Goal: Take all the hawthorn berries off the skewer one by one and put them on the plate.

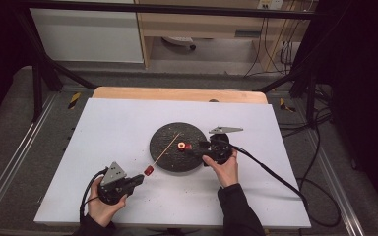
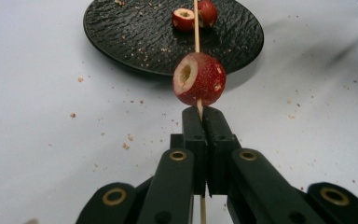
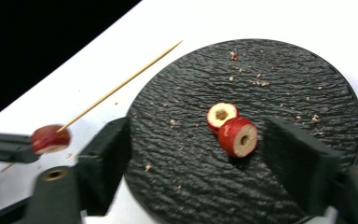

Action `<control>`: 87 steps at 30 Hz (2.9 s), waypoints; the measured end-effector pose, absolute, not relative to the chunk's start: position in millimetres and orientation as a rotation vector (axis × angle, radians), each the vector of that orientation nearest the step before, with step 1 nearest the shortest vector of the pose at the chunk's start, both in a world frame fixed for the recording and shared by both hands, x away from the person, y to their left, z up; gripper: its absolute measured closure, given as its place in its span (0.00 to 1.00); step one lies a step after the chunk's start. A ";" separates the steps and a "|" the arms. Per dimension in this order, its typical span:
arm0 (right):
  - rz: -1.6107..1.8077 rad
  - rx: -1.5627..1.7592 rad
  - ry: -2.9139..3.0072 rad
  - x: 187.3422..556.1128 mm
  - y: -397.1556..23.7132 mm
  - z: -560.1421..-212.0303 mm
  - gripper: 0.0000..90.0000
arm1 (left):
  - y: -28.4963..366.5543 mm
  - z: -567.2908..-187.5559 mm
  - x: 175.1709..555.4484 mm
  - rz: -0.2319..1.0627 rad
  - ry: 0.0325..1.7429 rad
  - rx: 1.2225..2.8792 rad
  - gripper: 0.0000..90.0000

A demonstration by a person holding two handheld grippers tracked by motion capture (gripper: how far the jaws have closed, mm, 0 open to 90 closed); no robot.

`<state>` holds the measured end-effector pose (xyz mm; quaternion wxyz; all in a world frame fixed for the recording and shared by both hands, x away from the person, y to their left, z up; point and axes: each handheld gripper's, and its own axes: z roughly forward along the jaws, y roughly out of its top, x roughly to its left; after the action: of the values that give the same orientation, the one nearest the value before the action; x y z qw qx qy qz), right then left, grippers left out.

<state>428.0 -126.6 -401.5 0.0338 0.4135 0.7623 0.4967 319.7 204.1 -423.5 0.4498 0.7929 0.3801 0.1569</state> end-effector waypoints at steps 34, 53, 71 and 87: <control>1.776 1.233 2.437 392.1 -112.8 -412.7 0.37 | 124.4 -403.4 324.8 0.368 0.808 1.991 0.98; 1.828 1.207 2.539 390.4 -112.5 -413.2 0.66 | 118.8 -403.5 323.5 0.353 0.789 1.993 0.98; 1.809 1.244 2.497 401.6 -120.2 -404.6 0.66 | 131.3 -406.2 318.4 0.364 0.789 1.992 0.98; 1.816 1.302 2.420 422.6 -136.9 -387.8 0.66 | 151.5 -406.8 309.4 0.374 0.786 1.983 0.98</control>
<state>422.6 -136.9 -387.8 -0.0760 0.3942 0.7326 0.5497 309.4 151.5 -406.8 0.4688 0.8088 0.3207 0.1527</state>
